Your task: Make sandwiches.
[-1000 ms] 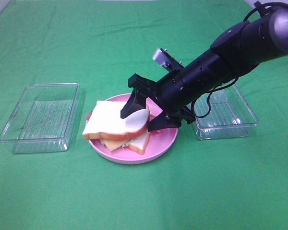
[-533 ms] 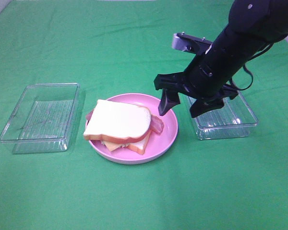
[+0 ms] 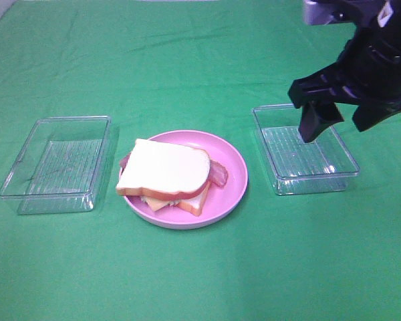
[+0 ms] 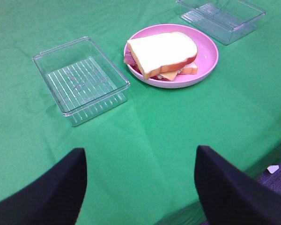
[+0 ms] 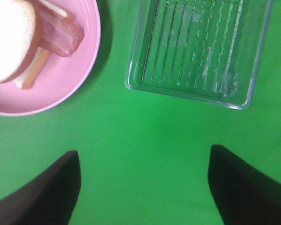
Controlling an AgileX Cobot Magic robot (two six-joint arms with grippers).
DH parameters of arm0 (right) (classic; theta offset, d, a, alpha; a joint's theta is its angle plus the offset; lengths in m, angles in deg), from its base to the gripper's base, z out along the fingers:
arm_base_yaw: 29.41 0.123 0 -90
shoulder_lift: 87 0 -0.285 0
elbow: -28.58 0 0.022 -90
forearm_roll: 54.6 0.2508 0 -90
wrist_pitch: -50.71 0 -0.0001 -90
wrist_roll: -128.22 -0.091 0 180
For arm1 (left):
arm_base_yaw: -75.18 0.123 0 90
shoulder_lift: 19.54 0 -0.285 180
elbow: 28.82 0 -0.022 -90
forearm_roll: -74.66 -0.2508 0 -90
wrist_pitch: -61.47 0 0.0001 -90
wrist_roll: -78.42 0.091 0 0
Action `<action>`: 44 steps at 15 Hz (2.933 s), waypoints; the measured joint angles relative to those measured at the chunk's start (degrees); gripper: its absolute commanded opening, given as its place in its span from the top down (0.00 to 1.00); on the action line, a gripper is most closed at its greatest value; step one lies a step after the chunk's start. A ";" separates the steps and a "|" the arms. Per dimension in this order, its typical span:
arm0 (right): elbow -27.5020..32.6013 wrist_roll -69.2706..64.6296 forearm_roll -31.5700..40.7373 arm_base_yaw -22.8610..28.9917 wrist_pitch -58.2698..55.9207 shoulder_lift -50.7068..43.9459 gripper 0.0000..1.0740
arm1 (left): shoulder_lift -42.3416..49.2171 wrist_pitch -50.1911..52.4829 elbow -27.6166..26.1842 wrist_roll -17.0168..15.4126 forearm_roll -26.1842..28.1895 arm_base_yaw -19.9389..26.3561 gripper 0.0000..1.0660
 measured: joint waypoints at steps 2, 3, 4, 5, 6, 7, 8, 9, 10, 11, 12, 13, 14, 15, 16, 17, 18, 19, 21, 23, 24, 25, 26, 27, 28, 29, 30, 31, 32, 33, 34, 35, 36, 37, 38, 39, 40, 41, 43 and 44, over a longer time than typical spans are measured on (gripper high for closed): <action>6.30 0.06 -0.40 0.00 -1.26 -10.71 0.34 | 0.00 0.00 0.00 0.00 0.00 0.00 0.40; 9.51 0.11 -0.40 0.00 -1.55 -14.95 0.34 | 0.00 0.00 0.00 0.00 0.00 0.00 0.40; 12.72 0.29 -0.40 0.00 -2.23 -19.71 0.34 | 0.00 0.00 0.00 0.00 0.00 0.00 0.40; 15.53 0.34 -0.40 0.00 -2.86 -24.18 0.34 | 0.00 0.00 0.00 0.00 0.00 0.00 0.40; 18.22 0.40 -0.40 0.00 -3.27 -29.22 0.34 | 0.00 0.00 0.00 0.00 0.00 0.00 0.40; 21.03 0.40 -0.40 0.00 -3.90 -33.75 0.34 | 0.00 0.00 0.00 0.00 0.00 0.00 0.40; 22.35 0.40 -0.40 0.00 -4.35 -36.21 0.34 | 0.00 0.00 0.00 0.00 0.00 0.00 0.40; 24.41 0.46 -0.40 0.00 -4.58 -40.57 0.34 | 0.00 0.00 0.00 0.00 0.00 0.00 0.40; 26.76 0.69 -0.40 0.00 -5.16 -45.32 0.34 | 0.00 0.00 0.00 0.00 0.00 0.00 0.40; 28.71 1.89 -0.40 0.00 -5.56 -49.33 0.34 | 0.00 0.00 0.00 0.00 0.06 0.00 0.40; 30.65 3.84 -0.40 0.00 -6.02 -53.06 0.34 | 0.00 0.00 0.00 0.00 0.06 0.00 0.40; 32.20 6.19 0.00 0.00 -6.70 -56.84 0.34 | 0.00 0.00 0.00 0.00 0.06 0.00 0.40; 33.06 8.14 0.80 0.00 -7.45 -59.70 0.34 | 0.00 0.00 0.00 0.00 0.06 0.00 0.40; 33.40 13.41 5.04 0.00 -7.62 -64.57 0.34 | 0.00 0.00 0.00 0.00 0.06 0.00 0.40; 33.40 16.50 7.10 0.00 -7.79 -66.12 0.34 | 0.00 0.00 0.00 0.00 0.06 0.00 0.40; 33.40 17.25 7.73 0.00 -7.85 -66.69 0.34 | 0.00 0.00 0.00 0.06 0.06 0.00 0.40; 33.40 18.16 8.37 0.00 -7.91 -67.32 0.34 | 0.00 0.00 0.00 0.06 0.06 0.00 0.40; 33.40 18.28 8.42 0.00 -7.96 -67.55 0.34 | 0.00 0.00 0.00 0.06 0.06 0.00 0.40; 33.40 18.28 8.42 0.00 -7.96 -67.72 0.34 | 0.00 0.00 0.00 0.06 0.06 0.00 0.40; 33.40 18.28 8.42 0.00 -7.96 -67.72 0.34 | 0.00 0.00 0.00 0.06 0.06 0.00 0.40; 33.40 18.28 8.42 0.00 -7.96 -67.72 0.34 | 0.00 0.00 0.00 0.06 0.06 0.00 0.40; 33.40 18.28 8.42 0.00 -7.96 -67.72 0.34 | 0.00 0.00 0.00 0.06 0.06 0.00 0.40; 33.40 18.28 8.42 0.00 -7.96 -67.72 0.34 | 0.00 0.00 0.00 0.06 0.06 0.00 0.40; 33.40 18.28 8.42 0.00 -7.96 -67.72 0.34 | 0.00 0.00 0.00 0.06 0.06 0.00 0.40; 33.40 18.28 8.42 0.00 -7.96 -67.72 0.34 | 0.00 0.00 0.00 0.06 0.06 0.00 0.40; 33.40 18.28 8.42 0.00 -7.96 -67.72 0.34 | 0.00 0.00 0.00 0.06 0.06 0.00 0.40; 33.40 18.28 8.42 -0.11 -7.96 -67.72 0.34 | 0.00 0.00 0.00 0.06 0.06 0.00 0.40; 33.40 18.28 8.42 -1.20 -7.96 -67.72 0.34 | 0.00 0.00 0.00 0.06 0.06 0.00 0.40; 33.40 18.28 8.48 -3.27 -7.96 -67.72 0.34 | 0.00 0.00 0.00 0.06 0.06 0.00 0.40; 33.40 18.28 8.48 -6.47 -7.96 -67.72 0.34 | 0.00 0.00 0.00 0.06 0.06 0.06 0.40; 33.40 18.28 8.48 -8.25 -7.96 -67.72 0.34 | 0.00 0.00 0.00 0.06 0.06 0.80 0.40; 33.40 18.28 8.48 -11.52 -7.96 -67.72 0.34 | 0.00 0.00 0.00 0.06 0.06 2.81 0.40; 33.40 18.28 8.48 -14.84 -7.96 -67.72 0.34 | 0.00 0.00 0.00 0.06 0.06 5.44 0.40; 33.40 18.28 8.48 -17.65 -7.96 -67.72 0.34 | 0.00 0.00 0.00 0.06 0.06 8.71 0.40; 33.40 18.28 8.48 -20.68 -7.96 -67.72 0.34 | 0.00 0.00 0.00 0.06 0.11 16.67 0.40; 33.40 18.28 8.48 -21.49 -7.96 -68.01 0.34 | 0.00 0.00 0.00 0.06 0.11 21.08 0.40; 33.46 18.28 8.48 -21.72 -7.96 -69.04 0.34 | 0.00 0.00 0.00 0.06 0.11 23.20 0.40; 33.52 18.28 8.48 -21.72 -7.96 -70.93 0.34 | 0.00 0.00 0.00 0.06 0.11 26.87 0.40; 33.52 18.28 8.54 -21.72 -7.96 -76.60 0.34 | 0.00 0.00 0.00 0.06 0.11 32.60 0.40; 33.52 18.28 8.59 -21.72 -7.96 -79.18 0.34 | 0.00 0.00 0.00 0.06 0.11 33.86 0.40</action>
